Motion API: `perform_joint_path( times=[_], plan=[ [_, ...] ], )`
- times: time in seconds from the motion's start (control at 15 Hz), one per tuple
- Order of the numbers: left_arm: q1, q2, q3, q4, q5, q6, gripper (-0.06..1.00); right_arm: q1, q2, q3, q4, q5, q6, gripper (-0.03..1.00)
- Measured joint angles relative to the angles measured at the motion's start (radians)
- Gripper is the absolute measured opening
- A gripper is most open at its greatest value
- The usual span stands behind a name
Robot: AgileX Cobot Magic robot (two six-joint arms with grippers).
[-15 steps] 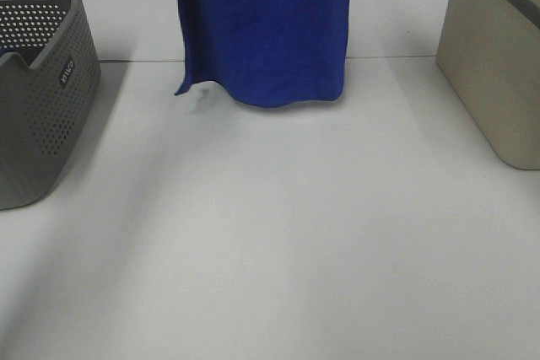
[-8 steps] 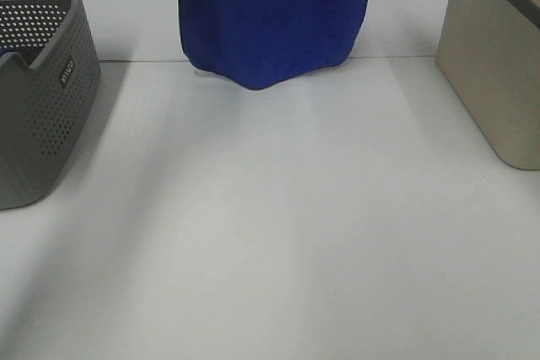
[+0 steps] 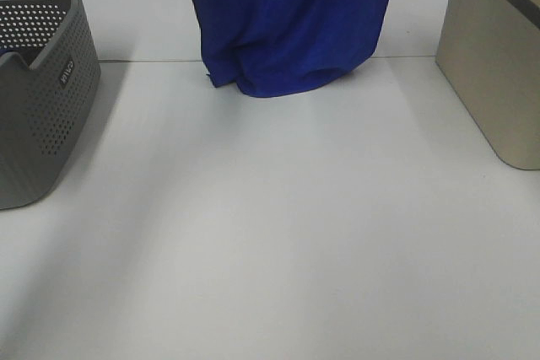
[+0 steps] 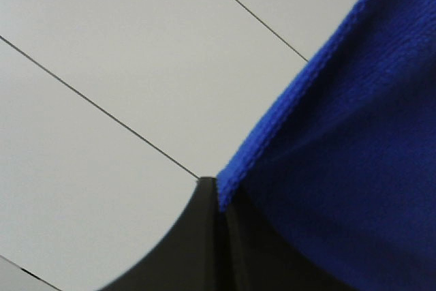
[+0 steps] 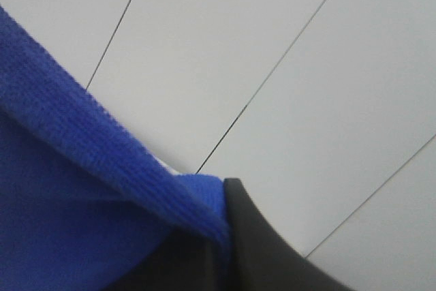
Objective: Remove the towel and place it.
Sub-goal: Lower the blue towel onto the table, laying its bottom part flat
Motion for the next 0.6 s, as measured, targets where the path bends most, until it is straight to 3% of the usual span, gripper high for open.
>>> perform_joint_path(
  times=[0.2,0.33,0.6],
  plan=[
    [-0.011,-0.095,0.000,-0.100,0.334,0.018,0.00,0.000,-0.059,0.000,0.065,0.205,0.001,0.02],
    [-0.011,-0.129,-0.001,-0.145,0.534,0.092,0.00,0.003,-0.084,0.000,0.108,0.352,0.002,0.02],
    [-0.011,-0.181,-0.001,-0.201,0.779,0.167,0.00,0.006,-0.125,0.000,0.169,0.511,0.015,0.02]
  ],
)
